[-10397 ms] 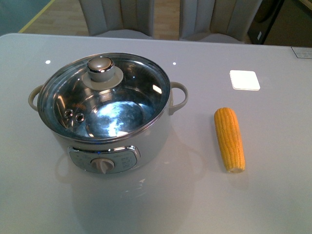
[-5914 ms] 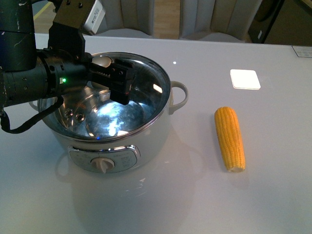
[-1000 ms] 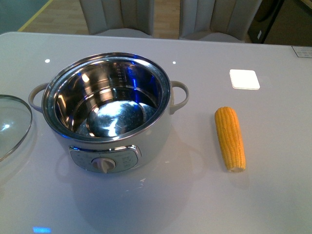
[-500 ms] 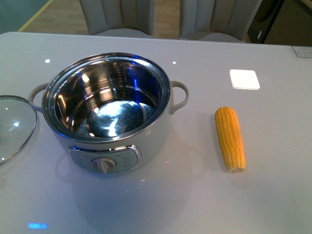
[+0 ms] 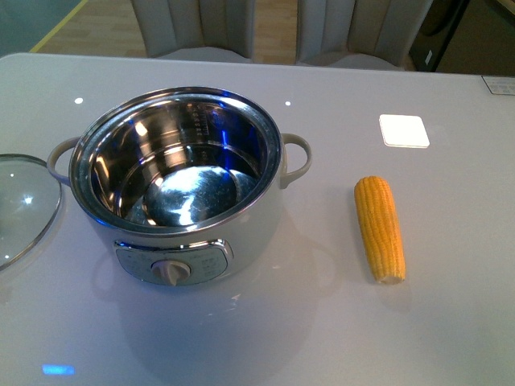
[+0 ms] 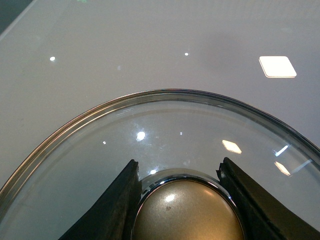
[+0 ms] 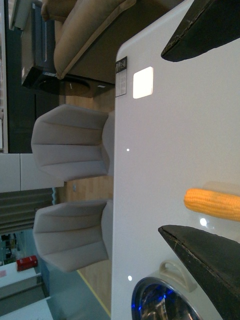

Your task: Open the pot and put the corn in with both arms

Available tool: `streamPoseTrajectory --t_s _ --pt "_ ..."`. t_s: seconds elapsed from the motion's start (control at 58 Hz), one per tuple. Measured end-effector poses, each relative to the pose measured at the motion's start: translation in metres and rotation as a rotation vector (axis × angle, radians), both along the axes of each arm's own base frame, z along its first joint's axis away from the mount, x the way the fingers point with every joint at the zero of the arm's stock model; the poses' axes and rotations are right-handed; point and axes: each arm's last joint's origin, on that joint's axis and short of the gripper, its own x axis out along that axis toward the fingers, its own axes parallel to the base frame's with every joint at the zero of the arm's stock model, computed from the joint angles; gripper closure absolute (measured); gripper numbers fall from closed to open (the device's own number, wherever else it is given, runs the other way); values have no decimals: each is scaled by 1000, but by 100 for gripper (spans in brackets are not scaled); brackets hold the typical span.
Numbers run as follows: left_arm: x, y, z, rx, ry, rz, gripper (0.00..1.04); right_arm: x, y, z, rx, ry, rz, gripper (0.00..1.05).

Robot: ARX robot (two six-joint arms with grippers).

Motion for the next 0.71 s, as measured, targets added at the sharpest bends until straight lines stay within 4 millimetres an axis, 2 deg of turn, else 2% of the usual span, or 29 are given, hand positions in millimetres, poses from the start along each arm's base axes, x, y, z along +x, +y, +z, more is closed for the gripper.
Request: streamPoseTrajectory --t_s 0.103,0.241,0.379,0.534,0.707 --pt "0 0 0 -3 -2 1 59 0 0 0 0 0 0 9" --pt "0 2 0 -1 -3 13 27 0 0 0 0 0 0 9" --pt "-2 2 3 -6 -4 14 6 0 0 0 0 0 0 9" --pt "-3 1 16 -6 -16 8 7 0 0 0 0 0 0 9" --pt "-5 0 45 10 -53 -3 7 0 0 0 0 0 0 9"
